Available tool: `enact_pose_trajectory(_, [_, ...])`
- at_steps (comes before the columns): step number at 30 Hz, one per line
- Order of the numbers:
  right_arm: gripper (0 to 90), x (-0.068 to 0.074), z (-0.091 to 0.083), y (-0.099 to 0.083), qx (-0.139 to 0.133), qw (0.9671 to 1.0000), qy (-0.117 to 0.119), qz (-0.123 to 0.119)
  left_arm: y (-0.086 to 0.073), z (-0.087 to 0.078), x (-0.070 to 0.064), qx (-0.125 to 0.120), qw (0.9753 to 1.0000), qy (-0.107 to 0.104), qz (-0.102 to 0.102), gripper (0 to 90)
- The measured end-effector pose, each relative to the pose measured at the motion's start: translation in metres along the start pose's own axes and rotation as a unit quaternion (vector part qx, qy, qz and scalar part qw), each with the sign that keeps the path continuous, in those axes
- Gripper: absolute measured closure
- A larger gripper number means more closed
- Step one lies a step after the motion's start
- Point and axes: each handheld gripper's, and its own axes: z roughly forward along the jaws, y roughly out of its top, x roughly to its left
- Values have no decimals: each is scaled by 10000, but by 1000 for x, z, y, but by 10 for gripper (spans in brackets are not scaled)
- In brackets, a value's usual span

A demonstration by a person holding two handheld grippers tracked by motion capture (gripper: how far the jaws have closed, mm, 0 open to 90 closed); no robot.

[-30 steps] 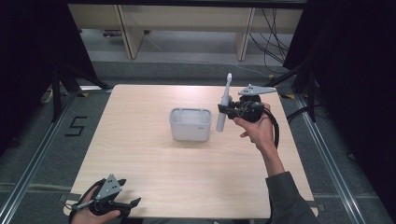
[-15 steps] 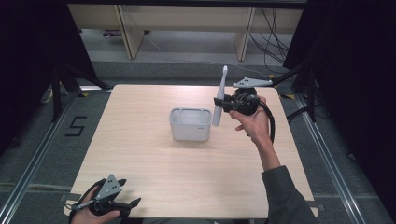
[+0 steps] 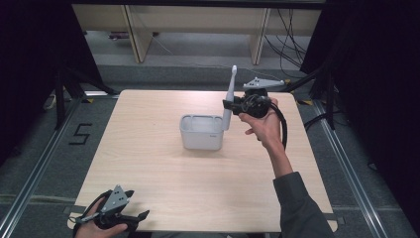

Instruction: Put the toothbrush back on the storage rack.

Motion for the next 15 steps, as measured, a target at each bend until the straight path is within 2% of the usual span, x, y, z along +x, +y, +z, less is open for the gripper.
enact_pose_trajectory(1, [671,0,1,1,-7,10000,55,19,0,0,0,10,10000,57,33,154])
enact_pose_trajectory(2, [671,0,1,1,-15,10000,23,34,0,0,-2,-39,9998,-38,-166,154])
enact_pose_trajectory(3, [671,0,2,2,-7,10000,10,48,0,-1,-1,31,10000,-47,-78,154])
enact_pose_trajectory(5, [671,0,3,3,-29,10000,38,62,0,0,-2,4,9999,-19,-111,154])
enact_pose_trajectory(6, [671,0,3,3,-30,10000,28,53,0,0,0,21,10000,37,29,155])
enact_pose_trajectory(7, [671,0,4,4,-31,9999,15,101,0,0,0,0,10000,62,36,154])
enact_pose_trajectory(8, [671,0,4,4,-51,9999,-20,112,0,-1,-1,6,10000,-11,-40,155])
enact_pose_trajectory(9, [671,-1,5,4,-63,10000,-22,42,0,-1,-2,16,9999,-22,-102,154])
enact_pose_trajectory(10, [671,-1,6,4,-53,10000,-3,61,0,-1,-1,11,10000,-27,-92,155])
enact_pose_trajectory(11, [671,0,7,5,-73,9999,25,99,0,0,0,0,10000,6,10,154])
enact_pose_trajectory(12, [671,0,8,5,-66,9999,12,75,0,0,-2,-24,9999,-9,-135,154])
enact_pose_trajectory(13, [671,-1,8,5,-64,9999,-25,77,0,0,-1,25,10000,-24,-80,154])
enact_pose_trajectory(14, [671,-1,10,6,-74,10000,-4,50,0,0,-2,-10,9999,-24,-169,154])
enact_pose_trajectory(15, [671,0,10,6,-21,9999,-10,162,0,-1,-1,13,10000,-21,-58,154])
